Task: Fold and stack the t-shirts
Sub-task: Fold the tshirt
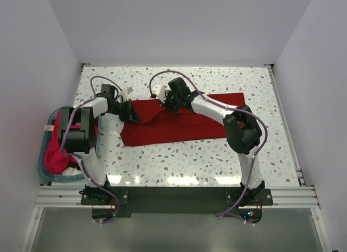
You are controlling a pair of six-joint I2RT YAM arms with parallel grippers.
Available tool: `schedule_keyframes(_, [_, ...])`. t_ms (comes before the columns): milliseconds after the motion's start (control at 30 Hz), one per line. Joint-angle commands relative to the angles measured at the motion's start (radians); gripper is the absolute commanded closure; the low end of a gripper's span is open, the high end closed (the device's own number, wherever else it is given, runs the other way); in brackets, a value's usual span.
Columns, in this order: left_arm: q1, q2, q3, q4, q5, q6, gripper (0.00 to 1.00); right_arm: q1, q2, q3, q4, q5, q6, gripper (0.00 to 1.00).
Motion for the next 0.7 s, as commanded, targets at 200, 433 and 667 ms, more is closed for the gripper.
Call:
schedule_keyframes(200, [-0.002, -0.033, 0.085, 0.023, 0.047, -0.001, 1.00, -0.018, -0.006, 0.000, 0.074, 0.069, 0.001, 1.00])
schedule_keyframes(433, [-0.004, 0.014, 0.154, 0.040, 0.043, -0.024, 0.93, -0.026, 0.009, -0.011, 0.102, 0.117, -0.001, 1.00])
schedule_keyframes(667, [-0.004, 0.088, 0.218, 0.087, 0.041, -0.091, 0.78, -0.029, 0.044, 0.014, 0.103, 0.177, 0.010, 1.00])
